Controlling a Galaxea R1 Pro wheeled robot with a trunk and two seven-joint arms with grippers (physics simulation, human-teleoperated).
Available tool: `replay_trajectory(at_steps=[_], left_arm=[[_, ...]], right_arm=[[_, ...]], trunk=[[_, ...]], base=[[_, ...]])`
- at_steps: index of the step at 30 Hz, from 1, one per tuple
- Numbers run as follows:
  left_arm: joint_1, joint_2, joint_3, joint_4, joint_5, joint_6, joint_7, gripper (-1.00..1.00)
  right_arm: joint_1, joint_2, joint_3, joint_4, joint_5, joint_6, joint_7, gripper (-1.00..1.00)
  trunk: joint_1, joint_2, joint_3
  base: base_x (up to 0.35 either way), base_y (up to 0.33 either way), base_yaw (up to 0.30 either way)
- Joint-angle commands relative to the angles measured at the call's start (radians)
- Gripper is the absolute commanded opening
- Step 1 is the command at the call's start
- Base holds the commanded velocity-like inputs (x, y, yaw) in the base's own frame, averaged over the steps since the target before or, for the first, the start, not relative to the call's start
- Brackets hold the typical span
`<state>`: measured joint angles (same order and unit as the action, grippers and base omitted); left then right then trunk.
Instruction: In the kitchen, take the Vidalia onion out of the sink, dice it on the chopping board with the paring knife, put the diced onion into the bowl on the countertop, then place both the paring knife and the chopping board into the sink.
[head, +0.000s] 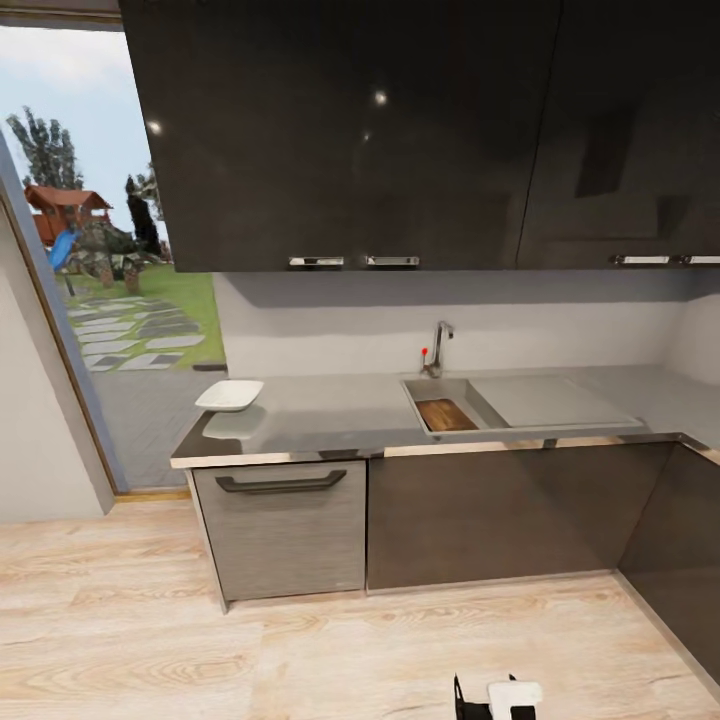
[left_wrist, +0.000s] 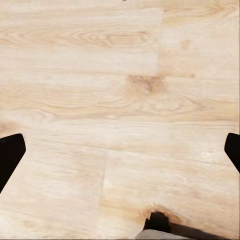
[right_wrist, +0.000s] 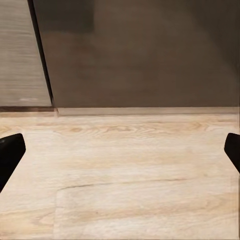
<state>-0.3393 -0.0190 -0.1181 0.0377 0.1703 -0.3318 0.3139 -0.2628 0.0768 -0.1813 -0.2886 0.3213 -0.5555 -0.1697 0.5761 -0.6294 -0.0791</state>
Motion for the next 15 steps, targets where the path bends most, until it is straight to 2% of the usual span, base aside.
replay_trajectory(at_steps=[1,4,8,9,12,15], left_arm=[[-0.001,-0.003,-0.009,0.017,0.009,-0.007,0.001,1.00],[0.003,-0.006,-0.008,0.035,0.011,-0.006,0.001,1.00],[0.009,0.005,-0.008,0.042,0.013,0.000,-0.007,1.00],[0.026,0.022,-0.007,0.045,0.015,0.003,-0.043,1.00],[0.078,0.040,-0.006,0.046,0.015,0.005,-0.089,1.00],[0.141,0.050,-0.006,0.048,0.016,0.007,-0.104,1.00]], right_arm=[[-0.001,-0.002,-0.005,0.012,0.011,-0.002,-0.005,1.00],[-0.001,-0.014,-0.006,0.091,0.012,-0.002,-0.005,1.00],[-0.001,-0.070,-0.006,0.228,0.011,-0.003,-0.003,1.00],[0.002,-0.089,-0.006,0.259,0.009,0.002,0.009,1.00],[0.048,-0.097,-0.006,0.269,0.009,0.015,0.038,1.00],[0.104,-0.104,-0.008,0.273,0.002,0.087,0.052,1.00]], trunk=[[0.000,-0.002,-0.002],[0.000,-0.002,-0.002],[0.000,-0.002,-0.002],[0.000,-0.002,-0.002],[0.000,-0.002,-0.002],[0.000,-0.002,-0.002]], base=[[0.000,0.000,0.000],[0.000,0.000,0.000],[0.000,0.000,0.000],[0.000,0.000,0.000],[0.000,0.000,0.000],[0.000,0.000,0.000]])
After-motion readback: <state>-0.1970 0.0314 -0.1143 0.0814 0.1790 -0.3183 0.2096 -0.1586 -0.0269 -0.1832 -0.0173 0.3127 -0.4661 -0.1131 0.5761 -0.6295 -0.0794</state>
